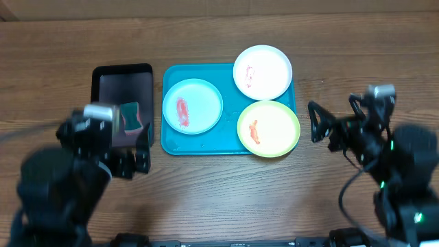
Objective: Clean dirty plates on tray and stack at the side
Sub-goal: 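Move the left gripper to the sponge, right gripper to white plate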
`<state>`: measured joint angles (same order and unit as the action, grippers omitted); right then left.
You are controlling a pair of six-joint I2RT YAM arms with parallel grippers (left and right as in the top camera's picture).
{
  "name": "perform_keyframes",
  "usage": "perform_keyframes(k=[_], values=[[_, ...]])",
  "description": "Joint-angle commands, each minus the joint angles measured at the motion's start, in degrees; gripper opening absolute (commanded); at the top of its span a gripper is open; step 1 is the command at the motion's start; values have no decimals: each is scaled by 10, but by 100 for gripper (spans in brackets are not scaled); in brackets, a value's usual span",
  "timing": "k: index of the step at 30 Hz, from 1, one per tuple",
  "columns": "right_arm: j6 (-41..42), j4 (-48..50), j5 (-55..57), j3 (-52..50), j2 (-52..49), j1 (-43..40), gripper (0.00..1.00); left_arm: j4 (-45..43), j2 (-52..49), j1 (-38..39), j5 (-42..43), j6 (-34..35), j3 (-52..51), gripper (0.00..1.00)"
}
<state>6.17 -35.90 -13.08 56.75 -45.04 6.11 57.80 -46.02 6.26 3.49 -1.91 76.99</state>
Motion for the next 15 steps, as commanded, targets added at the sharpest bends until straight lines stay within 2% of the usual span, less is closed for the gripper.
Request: perform_keyframes(k=[1,4,6,9,11,15], values=[[-3,-60,-31,104,-83,3,100,68,-93,-2,-3,-6,103,100],[-3,-143,-33,193,-165,3,100,135,-173,-2,31,-6,181,100],[-2,-164,-46,227,-205,3,100,150,-215,-2,67,-6,205,100],[-2,-150,-118,238,-249,3,100,156,-262,-2,150,-3,209,100],[-2,-131,-159,238,-277,3,100,159,-294,-2,167,0,209,100],[18,-110,-172,238,-331,9,91,169,-346,-2,191,-4,209,100]])
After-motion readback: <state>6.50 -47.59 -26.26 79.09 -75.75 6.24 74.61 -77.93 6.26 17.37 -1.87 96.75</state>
